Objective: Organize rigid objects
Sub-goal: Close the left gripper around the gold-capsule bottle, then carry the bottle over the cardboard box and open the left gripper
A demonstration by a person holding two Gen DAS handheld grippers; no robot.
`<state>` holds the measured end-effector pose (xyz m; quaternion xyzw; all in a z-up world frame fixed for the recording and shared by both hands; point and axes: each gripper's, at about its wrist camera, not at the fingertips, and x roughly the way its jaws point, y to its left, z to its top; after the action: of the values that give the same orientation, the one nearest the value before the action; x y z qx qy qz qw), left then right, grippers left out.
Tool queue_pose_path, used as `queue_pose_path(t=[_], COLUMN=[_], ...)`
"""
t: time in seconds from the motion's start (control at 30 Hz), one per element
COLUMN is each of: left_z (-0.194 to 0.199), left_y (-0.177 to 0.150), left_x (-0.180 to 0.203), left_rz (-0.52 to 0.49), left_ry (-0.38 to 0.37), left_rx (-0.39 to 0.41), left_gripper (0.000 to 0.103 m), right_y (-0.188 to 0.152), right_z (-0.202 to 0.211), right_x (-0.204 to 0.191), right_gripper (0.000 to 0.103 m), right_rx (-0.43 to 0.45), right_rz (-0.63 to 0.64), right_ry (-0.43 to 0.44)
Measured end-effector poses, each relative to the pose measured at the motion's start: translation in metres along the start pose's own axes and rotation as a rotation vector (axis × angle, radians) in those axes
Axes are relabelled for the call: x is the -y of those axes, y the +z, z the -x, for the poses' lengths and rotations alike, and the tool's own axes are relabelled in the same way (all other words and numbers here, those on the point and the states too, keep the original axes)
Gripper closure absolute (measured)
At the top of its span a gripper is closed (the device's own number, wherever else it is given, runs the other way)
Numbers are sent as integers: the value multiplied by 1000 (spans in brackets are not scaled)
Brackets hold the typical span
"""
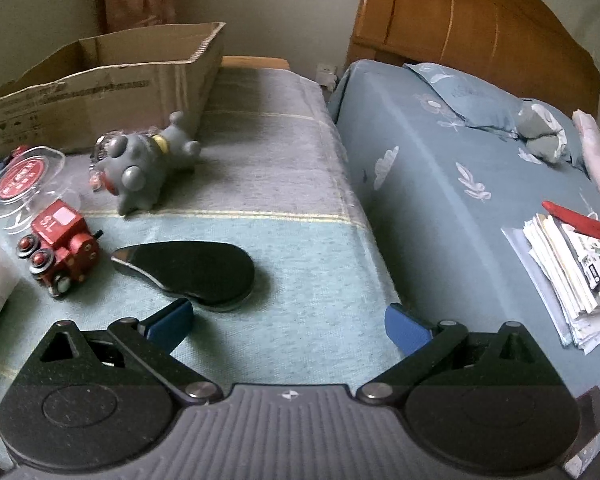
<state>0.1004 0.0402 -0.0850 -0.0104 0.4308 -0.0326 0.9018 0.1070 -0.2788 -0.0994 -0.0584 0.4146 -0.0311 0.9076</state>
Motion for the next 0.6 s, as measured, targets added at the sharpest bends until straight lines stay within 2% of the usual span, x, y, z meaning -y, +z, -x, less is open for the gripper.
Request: queue_pose_path(t=[0.13,0.27,0.43,0.6], left_z=[-2,-2,-4,-8], left_y=[0,0,-3,-6], left_x=[-4,-8,-13,-16], left_rz=[38,36,8,27], left_ry=[-17,-9,58,62], left_rx=[5,10,14,7], left_gripper=[8,8,9,6], right_y=[-1,0,5,12], right_z=[2,3,-7,-13], right_x=[-7,-15,-27,-32], right_gripper=[0,0,0,0], right_rx=[2,5,-2,15], right_rz=[-1,-6,-8,-16], right_ry=[61,110,133,130])
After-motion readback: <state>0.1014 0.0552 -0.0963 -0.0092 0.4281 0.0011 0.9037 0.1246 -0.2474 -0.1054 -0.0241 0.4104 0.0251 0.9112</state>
